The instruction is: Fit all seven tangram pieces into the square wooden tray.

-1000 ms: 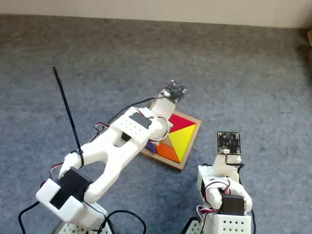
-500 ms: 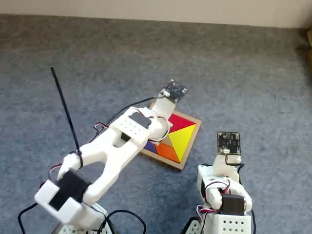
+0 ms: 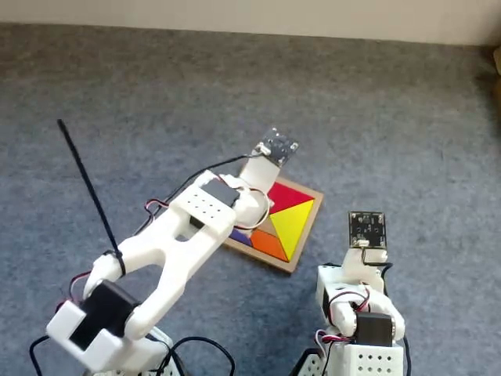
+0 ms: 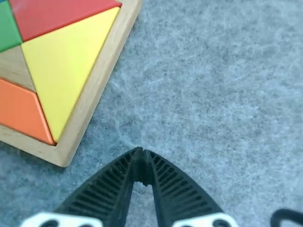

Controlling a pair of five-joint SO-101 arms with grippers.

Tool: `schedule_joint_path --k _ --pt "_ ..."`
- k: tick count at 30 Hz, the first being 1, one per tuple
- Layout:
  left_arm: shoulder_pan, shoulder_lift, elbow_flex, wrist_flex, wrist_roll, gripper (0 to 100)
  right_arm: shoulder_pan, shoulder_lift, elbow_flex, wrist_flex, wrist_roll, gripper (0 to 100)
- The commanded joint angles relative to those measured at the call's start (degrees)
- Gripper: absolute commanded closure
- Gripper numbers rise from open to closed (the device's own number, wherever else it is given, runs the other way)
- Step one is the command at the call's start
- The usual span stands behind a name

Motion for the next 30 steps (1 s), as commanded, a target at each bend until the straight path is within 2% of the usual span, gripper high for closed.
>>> schedule_joint_path --k 1,10,13,22,30 --pt "-0.84 1.80 -2.24 0.00 -0.53 97 0.75 -1.45 7.52 0.57 0.00 99.3" --pt "-0.75 2.33 -2.07 0.26 -0.62 97 0.66 -1.45 7.52 0.57 0.00 99.3" --pt "-0.75 0.92 -1.71 0.35 -0.62 100 0.66 -1.45 7.52 0.57 0.00 99.3" --pt "-1.10 -12.09 7.34 -0.09 -0.70 99 0.66 -1.45 7.52 0.57 0.00 99.3" --pt "-4.00 -23.52 17.27 -8.09 -0.70 99 0.66 -1.45 7.52 0.57 0.00 99.3"
